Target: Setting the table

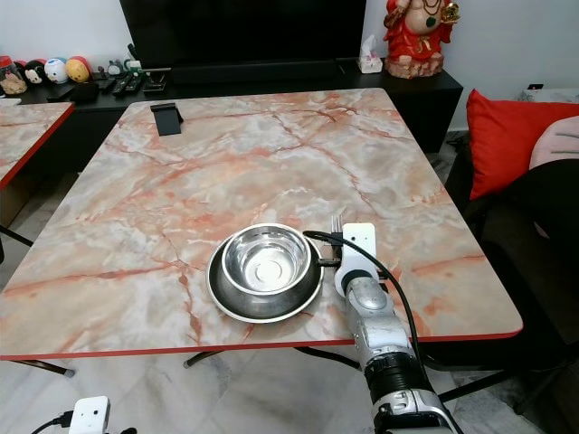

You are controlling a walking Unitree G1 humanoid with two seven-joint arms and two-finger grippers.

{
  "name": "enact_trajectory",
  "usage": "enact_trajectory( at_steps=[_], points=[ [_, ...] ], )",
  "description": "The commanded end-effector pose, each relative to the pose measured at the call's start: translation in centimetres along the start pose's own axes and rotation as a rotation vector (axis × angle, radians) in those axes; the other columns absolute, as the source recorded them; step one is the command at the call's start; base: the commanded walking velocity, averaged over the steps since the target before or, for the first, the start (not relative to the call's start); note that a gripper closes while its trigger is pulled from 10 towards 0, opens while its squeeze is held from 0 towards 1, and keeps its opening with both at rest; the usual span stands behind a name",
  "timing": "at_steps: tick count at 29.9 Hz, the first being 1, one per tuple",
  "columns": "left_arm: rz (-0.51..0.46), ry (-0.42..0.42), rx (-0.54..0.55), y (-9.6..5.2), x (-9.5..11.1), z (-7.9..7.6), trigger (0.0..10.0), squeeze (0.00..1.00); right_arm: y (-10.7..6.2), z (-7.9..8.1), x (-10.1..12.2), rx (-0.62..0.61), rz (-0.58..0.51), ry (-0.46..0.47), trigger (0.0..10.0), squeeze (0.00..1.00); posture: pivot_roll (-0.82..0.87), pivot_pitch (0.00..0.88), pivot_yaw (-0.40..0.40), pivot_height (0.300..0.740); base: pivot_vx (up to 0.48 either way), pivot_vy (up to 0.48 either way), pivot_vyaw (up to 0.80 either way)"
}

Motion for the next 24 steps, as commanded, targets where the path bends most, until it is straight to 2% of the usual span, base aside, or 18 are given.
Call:
enact_trajectory(
  at_steps=[1,6,7,8,9,24],
  points=[
    [0.015,0.023,0.006,-0.10,-0.35,0.42,10.0,0.00,0.11,0.43,-0.41,0.007,0.028,-0.001,10.0,0.00,-0.06,0.000,0.050,0.720,0.000,0.000,0.00],
    [0.021,0.022,0.007,-0.14,-0.52,0.49,10.0,0.00,0.12,0.51,-0.42,0.010,0.029,0.000,10.0,0.02,-0.06,0.000,0.049,0.720,0.000,0.000,0.00],
    [0.022,0.022,0.007,-0.14,-0.53,0.49,10.0,0.00,0.12,0.52,-0.42,0.011,0.029,0.000,10.0,0.17,-0.06,0.000,0.049,0.720,0.000,0.000,0.00],
    [0.022,0.022,0.007,-0.14,-0.54,0.49,10.0,0.00,0.12,0.53,-0.41,0.011,0.029,0.000,10.0,0.17,-0.06,0.000,0.049,0.720,0.000,0.000,0.00],
    [0.022,0.021,0.007,-0.15,-0.56,0.52,10.0,0.00,0.12,0.52,-0.41,0.010,0.030,0.000,10.0,0.29,-0.06,0.000,0.049,0.720,0.000,0.000,0.00],
    [0.018,0.024,0.007,-0.09,-0.38,0.43,10.0,0.00,0.11,0.61,-0.62,0.011,0.040,0.000,10.0,0.30,-0.06,0.000,0.051,0.720,0.000,0.000,0.00]
  ],
)
Point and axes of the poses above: a point about 5 cm out from each wrist's last joint towards the gripper, its own y axis pointing out of the wrist towards the gripper, its own x axis along the axis of the wrist's last joint, z = x × y, the point moved 3 cm from there along y, pointing out of the wrist towards the gripper, and after that the axes turned 7 degrees about y, right-handed, at the moved point
